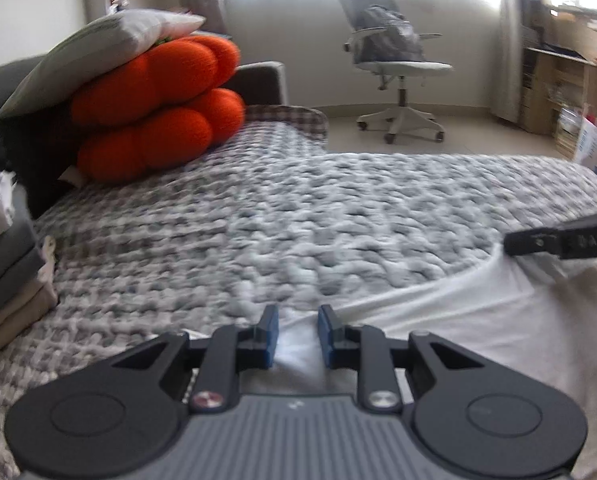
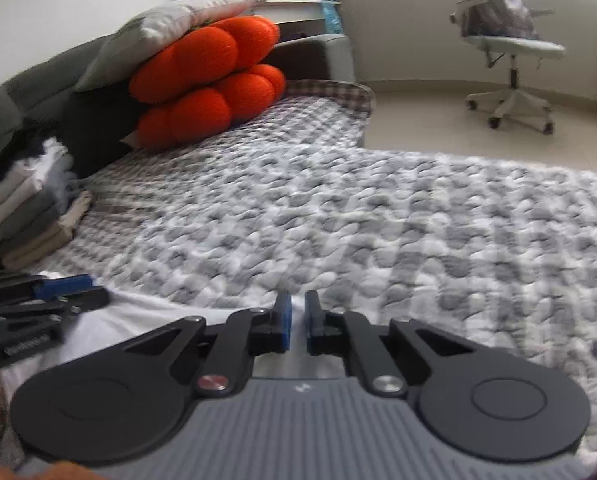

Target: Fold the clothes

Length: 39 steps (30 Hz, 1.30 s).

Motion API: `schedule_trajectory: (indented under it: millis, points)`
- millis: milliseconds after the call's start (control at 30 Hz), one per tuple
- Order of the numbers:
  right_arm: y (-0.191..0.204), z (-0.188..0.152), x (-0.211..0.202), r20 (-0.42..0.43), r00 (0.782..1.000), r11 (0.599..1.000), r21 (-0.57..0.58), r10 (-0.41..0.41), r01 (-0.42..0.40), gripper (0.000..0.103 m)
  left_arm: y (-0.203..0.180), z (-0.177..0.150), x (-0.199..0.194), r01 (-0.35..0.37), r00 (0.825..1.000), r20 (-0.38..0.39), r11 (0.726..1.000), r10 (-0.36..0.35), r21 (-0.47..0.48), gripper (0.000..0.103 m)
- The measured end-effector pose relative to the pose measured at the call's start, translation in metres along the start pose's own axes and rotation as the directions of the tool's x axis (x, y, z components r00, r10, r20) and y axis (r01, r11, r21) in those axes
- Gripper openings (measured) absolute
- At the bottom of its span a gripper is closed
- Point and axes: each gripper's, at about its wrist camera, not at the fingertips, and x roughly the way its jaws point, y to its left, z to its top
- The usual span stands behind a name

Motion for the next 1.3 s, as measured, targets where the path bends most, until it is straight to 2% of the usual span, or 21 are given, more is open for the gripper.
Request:
schedule_trajectory:
  millis: [133,233,367,433,533,667,733,867,1000,1100,1167,1267,1300]
  points:
    - [-0.004,0.001,-0.013,0.013,1.0,1.0,0.024,0.017,-0.018,0.019,0.01,0.006,-0.014,0.019,0.999,0.033,0.999,-0.018,-0.04,0.024]
    - [-0.001,-0.003,-0.031,0.017,0.998,0.998,0.009,0.068,-0.068,0.019,0.007,0.005,-0.032,0.077,0.994,0.075,0.997,-0.076,-0.013,0.024]
    - [0.008,-0.018,-0.055,-0.008,0.984,0.98,-0.082,0.179,-0.179,0.019,-0.001,-0.009,-0.044,0.15,0.981,0.11,0.984,-0.161,0.1,0.024]
    - [0.005,-0.029,-0.062,-0.019,0.979,0.973,-0.11,0.201,-0.202,0.019,0.0,-0.017,-0.046,0.178,0.976,0.105,0.976,-0.192,0.127,0.024]
    - [-0.004,-0.047,-0.066,-0.047,0.978,0.971,-0.119,0.202,-0.206,0.019,0.015,-0.027,-0.043,0.181,0.977,0.094,0.977,-0.192,0.114,0.026]
    - [-0.025,-0.066,-0.084,-0.007,0.976,0.97,-0.109,0.216,-0.216,0.018,0.034,-0.041,-0.04,0.184,0.978,0.079,0.978,-0.192,0.096,0.029]
    - [-0.027,-0.064,-0.092,-0.003,0.975,0.968,-0.115,0.223,-0.222,0.017,0.044,-0.047,-0.039,0.186,0.979,0.072,0.979,-0.192,0.087,0.031]
    - [-0.03,-0.061,-0.109,0.006,0.972,0.964,-0.128,0.236,-0.234,0.021,0.048,-0.04,-0.053,0.216,0.972,0.088,0.975,-0.22,0.049,0.031]
    - [0.008,-0.055,-0.106,-0.042,0.938,0.908,-0.236,0.345,-0.345,0.023,0.016,-0.035,-0.067,0.318,0.938,0.098,0.937,-0.334,0.145,0.031]
    - [0.042,-0.058,-0.094,-0.115,0.902,0.844,-0.321,0.415,-0.43,0.024,-0.011,-0.038,-0.073,0.402,0.902,0.069,0.886,-0.427,0.232,0.031]
    - [0.059,-0.064,-0.085,-0.163,0.891,0.81,-0.372,0.423,-0.452,0.024,-0.024,-0.043,-0.071,0.424,0.891,0.038,0.859,-0.452,0.287,0.031]
    - [0.072,-0.074,-0.072,-0.22,0.894,0.783,-0.432,0.39,-0.448,0.024,-0.029,-0.052,-0.064,0.419,0.896,-0.003,0.844,-0.444,0.335,0.031]
    - [0.07,-0.076,-0.073,-0.215,0.895,0.78,-0.44,0.39,-0.445,0.024,-0.027,-0.056,-0.064,0.413,0.899,-0.003,0.844,-0.439,0.341,0.031]
